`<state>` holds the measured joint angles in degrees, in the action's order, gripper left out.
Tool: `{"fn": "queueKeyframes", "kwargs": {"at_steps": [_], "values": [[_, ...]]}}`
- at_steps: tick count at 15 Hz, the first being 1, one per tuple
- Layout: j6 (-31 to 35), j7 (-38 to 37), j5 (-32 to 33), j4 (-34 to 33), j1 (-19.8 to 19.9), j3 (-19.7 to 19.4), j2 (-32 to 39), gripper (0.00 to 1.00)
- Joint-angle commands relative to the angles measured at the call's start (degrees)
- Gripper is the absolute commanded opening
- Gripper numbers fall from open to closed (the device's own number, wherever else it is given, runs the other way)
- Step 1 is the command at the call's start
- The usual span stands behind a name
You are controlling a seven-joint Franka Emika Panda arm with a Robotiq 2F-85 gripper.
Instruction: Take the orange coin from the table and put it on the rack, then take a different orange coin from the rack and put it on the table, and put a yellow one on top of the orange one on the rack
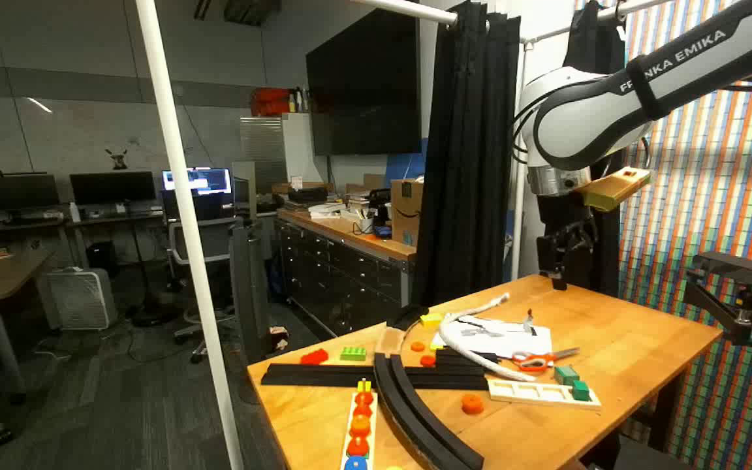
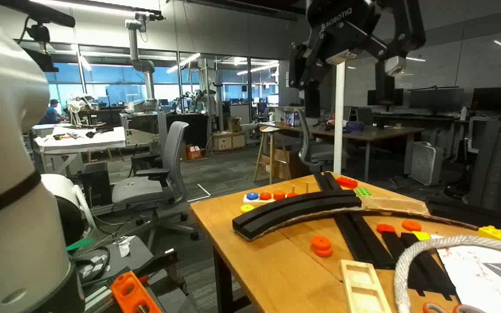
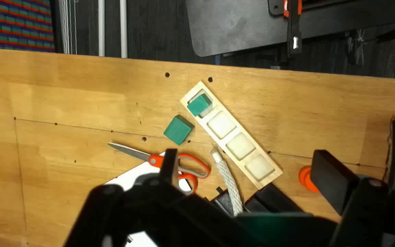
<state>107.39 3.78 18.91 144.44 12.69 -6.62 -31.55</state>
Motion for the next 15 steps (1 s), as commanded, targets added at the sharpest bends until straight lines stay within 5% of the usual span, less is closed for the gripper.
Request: {"fn": "queueKeyframes", "kwargs": {"at_steps": [1, 9, 15], "values": [[-0.22, -0.31, 0.31, -0.29, -0.79, -0.65, -0.06, 1.0], [2.78, -0.15, -0.6, -0.56, -1.8, -0.95, 2.89, 1.0], [18.81, -0.12, -6.03, -0.39, -5.1, -1.06, 14.54, 1.0]]}}
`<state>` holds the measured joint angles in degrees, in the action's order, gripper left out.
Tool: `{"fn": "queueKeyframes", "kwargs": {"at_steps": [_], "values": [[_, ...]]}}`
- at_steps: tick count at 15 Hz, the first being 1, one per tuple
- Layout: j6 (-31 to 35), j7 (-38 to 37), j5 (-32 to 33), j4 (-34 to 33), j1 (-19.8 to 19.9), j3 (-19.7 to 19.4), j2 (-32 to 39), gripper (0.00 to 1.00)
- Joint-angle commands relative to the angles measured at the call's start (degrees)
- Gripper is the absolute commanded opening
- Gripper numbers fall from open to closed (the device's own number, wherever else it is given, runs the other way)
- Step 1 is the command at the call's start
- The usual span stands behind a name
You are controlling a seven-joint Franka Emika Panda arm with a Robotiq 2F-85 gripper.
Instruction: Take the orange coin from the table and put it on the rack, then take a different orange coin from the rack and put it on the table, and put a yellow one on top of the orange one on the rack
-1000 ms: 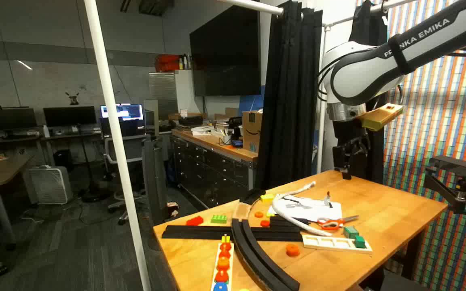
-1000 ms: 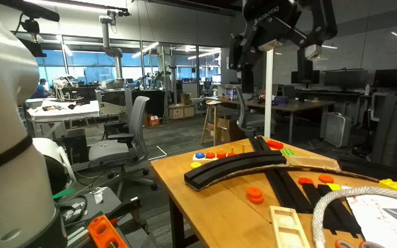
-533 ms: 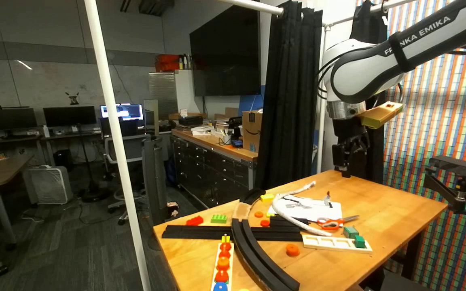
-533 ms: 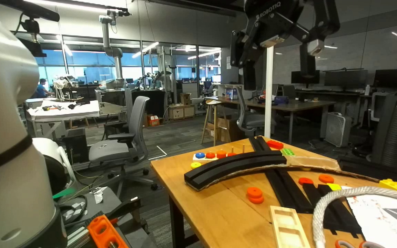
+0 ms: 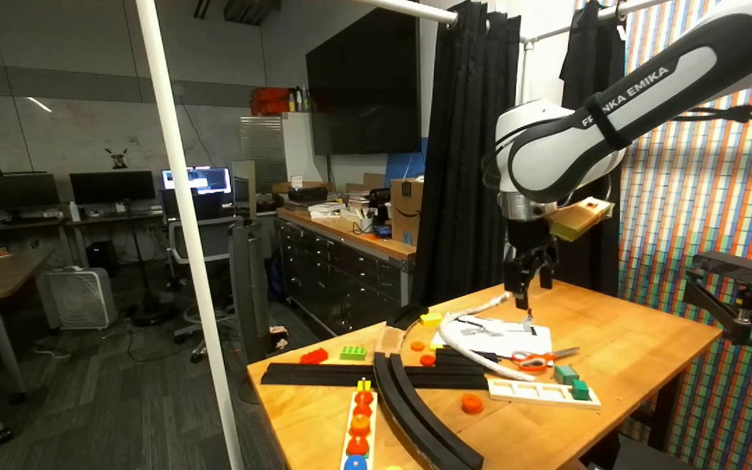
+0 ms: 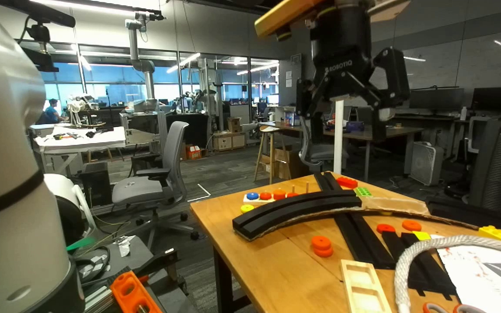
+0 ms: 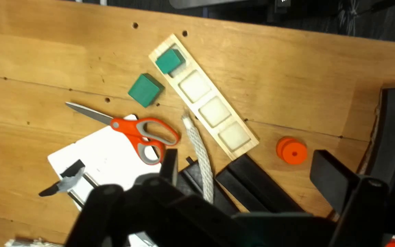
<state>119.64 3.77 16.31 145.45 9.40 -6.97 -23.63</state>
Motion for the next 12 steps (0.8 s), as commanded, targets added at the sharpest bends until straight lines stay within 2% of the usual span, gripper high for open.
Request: {"fn": "queueKeyframes", "kwargs": {"at_steps": [1, 7, 12], "values": [[8.92, 0.26, -5.27, -1.72, -2.29, -0.76, 9.29, 1.0], [21.16, 5.19, -20.23, -2.51, -3.9, -0.84, 21.88, 1.0], [25.72, 12.65, -32.94, -3.29, -3.23, 0.93, 28.07, 1.0]]}}
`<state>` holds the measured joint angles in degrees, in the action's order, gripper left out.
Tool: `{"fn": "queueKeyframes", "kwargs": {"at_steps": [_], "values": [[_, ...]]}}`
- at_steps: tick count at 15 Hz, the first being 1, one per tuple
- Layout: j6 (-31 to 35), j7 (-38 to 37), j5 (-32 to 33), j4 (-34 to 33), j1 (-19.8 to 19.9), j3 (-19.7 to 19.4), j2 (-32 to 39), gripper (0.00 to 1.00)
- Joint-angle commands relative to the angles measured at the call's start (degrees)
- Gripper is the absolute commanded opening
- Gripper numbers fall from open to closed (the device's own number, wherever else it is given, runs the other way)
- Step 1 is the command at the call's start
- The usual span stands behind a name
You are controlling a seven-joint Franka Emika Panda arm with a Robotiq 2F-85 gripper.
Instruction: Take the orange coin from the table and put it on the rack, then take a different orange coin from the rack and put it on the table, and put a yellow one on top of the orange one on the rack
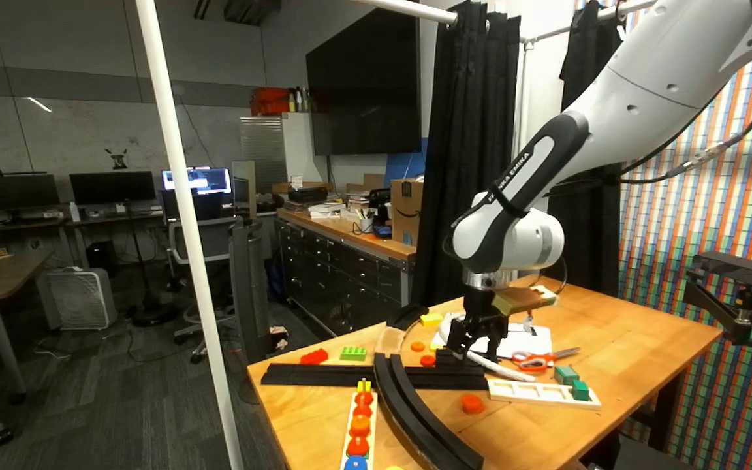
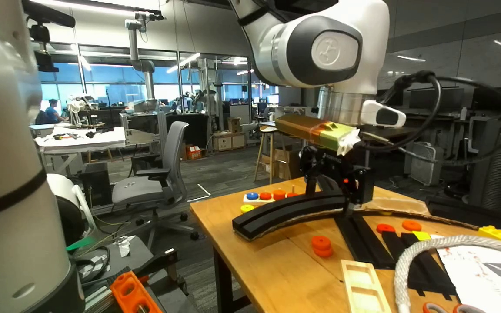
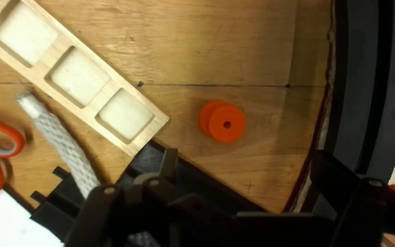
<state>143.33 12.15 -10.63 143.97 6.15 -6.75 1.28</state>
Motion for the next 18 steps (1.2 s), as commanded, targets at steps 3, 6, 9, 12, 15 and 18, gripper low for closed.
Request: {"fn": "queueKeyframes", "kwargs": {"at_steps": [3, 6, 9, 12, 15, 18], "values": [[1.92, 6.13, -8.99, -2.98, 0.24, 2.05, 6.09, 1.0], [1.52, 2.94, -6.73, -4.6, -0.11, 3.0, 8.82, 1.0], [2.23, -2.97, -3.67, -5.53, -0.74, 3.2, 10.95, 1.0], [3.68, -9.56, -0.37, -5.94, -1.4, 2.64, 12.55, 1.0], [4.29, -12.93, 1.42, -6.36, -1.42, 2.63, 13.76, 1.0], [5.08, -15.5, 2.4, -6.3, -1.69, 2.6, 14.46, 1.0]]}}
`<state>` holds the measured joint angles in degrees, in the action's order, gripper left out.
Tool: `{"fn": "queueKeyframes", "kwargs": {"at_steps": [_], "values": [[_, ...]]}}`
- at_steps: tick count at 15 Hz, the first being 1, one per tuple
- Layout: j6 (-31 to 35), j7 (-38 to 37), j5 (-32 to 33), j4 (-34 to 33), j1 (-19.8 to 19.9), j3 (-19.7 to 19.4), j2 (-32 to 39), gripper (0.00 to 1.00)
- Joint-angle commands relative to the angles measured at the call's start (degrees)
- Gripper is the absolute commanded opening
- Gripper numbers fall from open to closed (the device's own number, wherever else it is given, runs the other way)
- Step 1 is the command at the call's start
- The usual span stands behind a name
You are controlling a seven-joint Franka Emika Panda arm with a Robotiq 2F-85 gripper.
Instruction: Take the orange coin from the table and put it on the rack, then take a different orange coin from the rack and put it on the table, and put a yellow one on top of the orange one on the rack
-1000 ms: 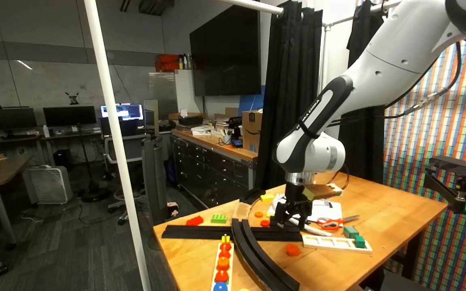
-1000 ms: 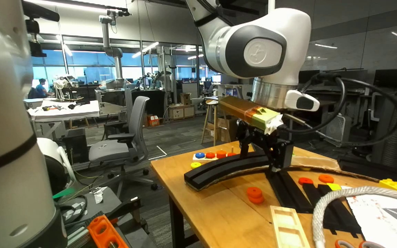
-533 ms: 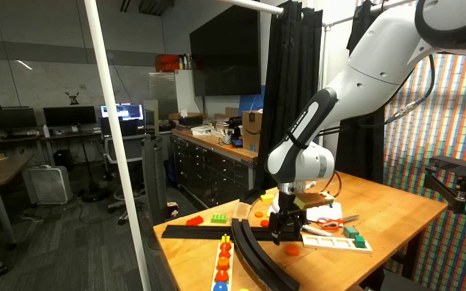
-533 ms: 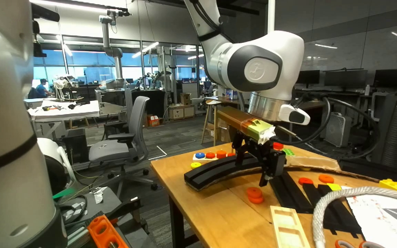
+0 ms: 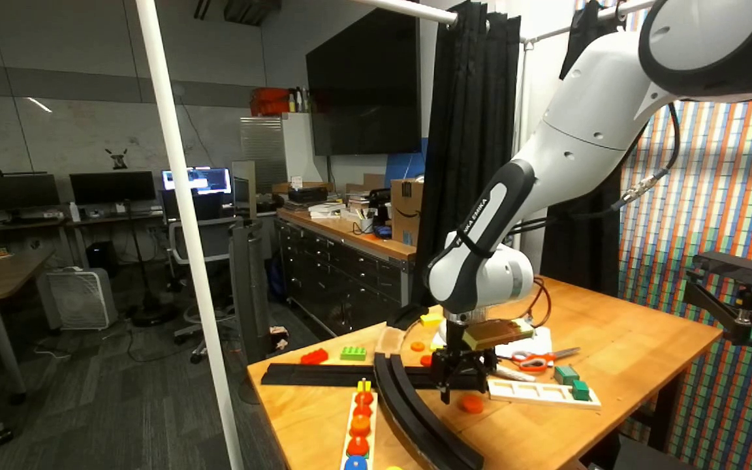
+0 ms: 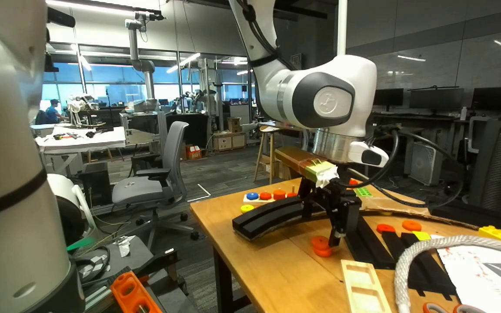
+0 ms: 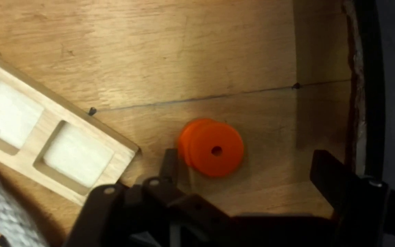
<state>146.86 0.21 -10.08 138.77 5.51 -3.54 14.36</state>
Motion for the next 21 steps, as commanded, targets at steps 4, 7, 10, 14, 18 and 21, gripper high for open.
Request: {"fn": "queueKeyframes", "kwargs": {"at_steps": [4, 7, 10, 14, 18, 21], "values": [[4.33, -6.55, 2.12, 0.13, -1.67, -0.66, 1.58, 1.0], [6.01, -8.16, 2.08, 0.86, -1.96, -0.8, 1.61, 1.0], [6.98, -9.85, 2.35, 1.71, -2.26, -1.12, 1.21, 1.0], [7.84, -11.16, 2.39, 2.58, -2.28, -1.38, 0.87, 1.0], [8.3, -12.59, 3.19, 3.12, -2.66, -1.97, 0.37, 1.0], [8.3, -13.87, 4.47, 3.08, -3.08, -2.56, 0.23, 1.0]]}}
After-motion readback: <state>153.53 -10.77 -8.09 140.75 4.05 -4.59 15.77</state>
